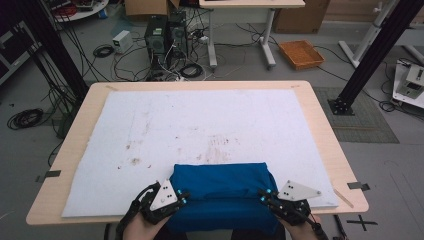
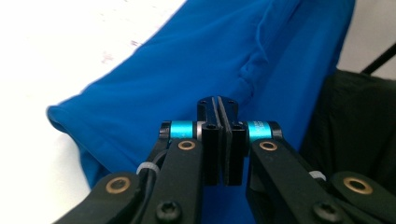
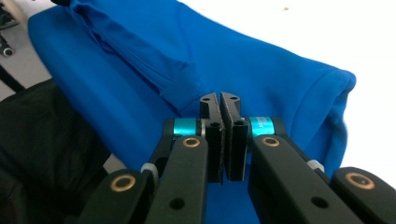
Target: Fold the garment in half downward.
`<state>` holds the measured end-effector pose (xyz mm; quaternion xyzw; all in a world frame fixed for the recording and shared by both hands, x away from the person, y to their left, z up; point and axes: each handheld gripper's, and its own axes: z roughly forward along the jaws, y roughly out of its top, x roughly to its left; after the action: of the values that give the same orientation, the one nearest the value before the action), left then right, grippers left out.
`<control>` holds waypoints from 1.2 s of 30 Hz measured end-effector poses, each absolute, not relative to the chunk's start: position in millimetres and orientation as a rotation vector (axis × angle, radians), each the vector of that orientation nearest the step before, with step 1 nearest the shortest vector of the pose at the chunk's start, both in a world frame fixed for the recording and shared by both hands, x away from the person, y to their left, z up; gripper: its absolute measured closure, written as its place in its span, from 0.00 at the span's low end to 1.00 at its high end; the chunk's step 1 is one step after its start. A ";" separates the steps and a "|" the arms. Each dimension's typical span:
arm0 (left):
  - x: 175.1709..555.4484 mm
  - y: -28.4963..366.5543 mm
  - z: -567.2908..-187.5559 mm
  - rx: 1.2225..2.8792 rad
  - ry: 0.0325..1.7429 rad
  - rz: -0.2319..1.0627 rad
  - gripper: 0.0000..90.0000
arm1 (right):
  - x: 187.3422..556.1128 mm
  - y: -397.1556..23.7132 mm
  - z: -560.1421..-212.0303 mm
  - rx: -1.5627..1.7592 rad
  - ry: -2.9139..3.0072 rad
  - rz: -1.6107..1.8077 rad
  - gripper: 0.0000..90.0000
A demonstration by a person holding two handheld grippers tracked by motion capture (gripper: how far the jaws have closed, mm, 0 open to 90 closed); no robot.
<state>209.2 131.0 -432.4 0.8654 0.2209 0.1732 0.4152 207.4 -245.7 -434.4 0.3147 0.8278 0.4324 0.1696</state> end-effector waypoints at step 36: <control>295.4 170.4 -432.9 1.924 0.969 0.470 0.60 | 299.7 -274.6 -428.7 1.270 2.160 1.250 0.72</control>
<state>295.4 170.4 -432.9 0.7785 0.3923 0.1903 0.4514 299.7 -274.6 -428.7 0.4470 0.7602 0.4399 0.1696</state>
